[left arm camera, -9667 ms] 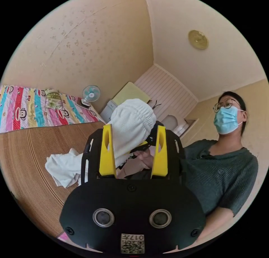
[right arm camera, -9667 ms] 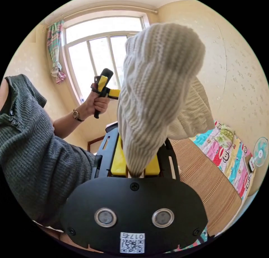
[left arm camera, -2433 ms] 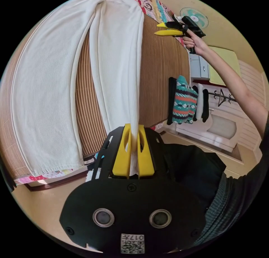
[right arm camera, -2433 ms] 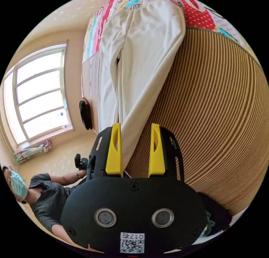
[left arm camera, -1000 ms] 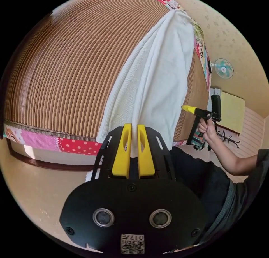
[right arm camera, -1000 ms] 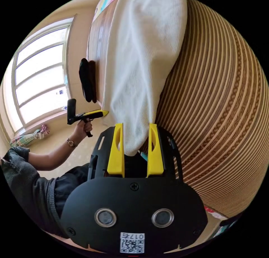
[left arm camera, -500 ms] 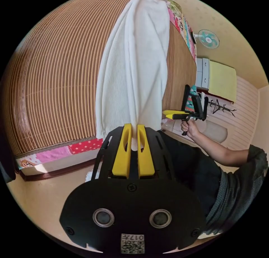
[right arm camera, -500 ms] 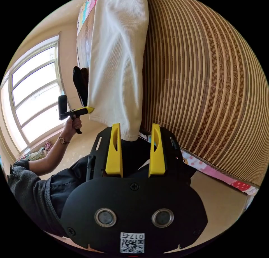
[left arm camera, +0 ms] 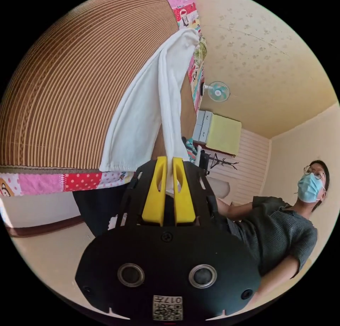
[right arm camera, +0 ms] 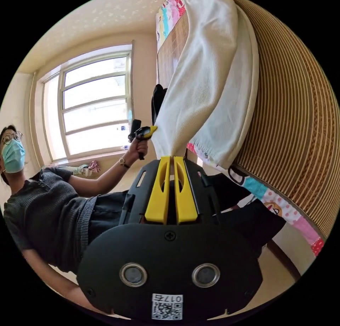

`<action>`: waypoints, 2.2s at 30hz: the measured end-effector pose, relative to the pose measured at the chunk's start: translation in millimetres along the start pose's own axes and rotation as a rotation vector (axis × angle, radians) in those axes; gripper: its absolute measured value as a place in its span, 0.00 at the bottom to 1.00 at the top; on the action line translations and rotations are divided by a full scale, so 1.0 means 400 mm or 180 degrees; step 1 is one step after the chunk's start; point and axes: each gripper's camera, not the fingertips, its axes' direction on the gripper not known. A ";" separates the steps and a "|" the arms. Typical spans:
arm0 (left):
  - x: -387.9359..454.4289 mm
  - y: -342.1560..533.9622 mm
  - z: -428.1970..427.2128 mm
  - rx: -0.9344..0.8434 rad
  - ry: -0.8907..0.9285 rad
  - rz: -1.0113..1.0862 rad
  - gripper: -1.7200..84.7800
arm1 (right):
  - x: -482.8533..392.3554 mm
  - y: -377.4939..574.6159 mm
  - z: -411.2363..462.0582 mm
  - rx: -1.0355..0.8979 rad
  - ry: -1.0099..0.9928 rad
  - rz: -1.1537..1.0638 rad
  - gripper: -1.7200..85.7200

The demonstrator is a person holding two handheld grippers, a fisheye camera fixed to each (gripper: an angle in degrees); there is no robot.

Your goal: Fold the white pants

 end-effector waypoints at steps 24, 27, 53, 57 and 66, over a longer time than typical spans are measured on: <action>-0.030 -0.129 0.533 -0.0726 -0.1419 -0.0039 0.09 | 0.147 -0.117 0.036 -0.0119 0.0256 0.0473 0.07; 0.029 -0.044 0.601 -0.0770 -0.1323 0.0129 0.08 | 0.128 -0.030 0.007 -0.0259 0.0424 0.0485 0.06; -0.014 -0.586 0.712 -0.0475 -0.0852 0.0304 0.10 | 0.214 -0.310 -0.153 0.0971 -0.0901 0.0602 0.10; -0.025 -0.516 0.663 -0.0603 -0.0093 0.0534 0.08 | 0.127 -0.192 -0.167 0.1194 -0.1371 0.0204 0.06; 0.252 -0.046 0.382 -0.0325 0.1077 0.1823 0.07 | -0.421 0.236 -0.301 0.1276 -0.1359 -0.1343 0.03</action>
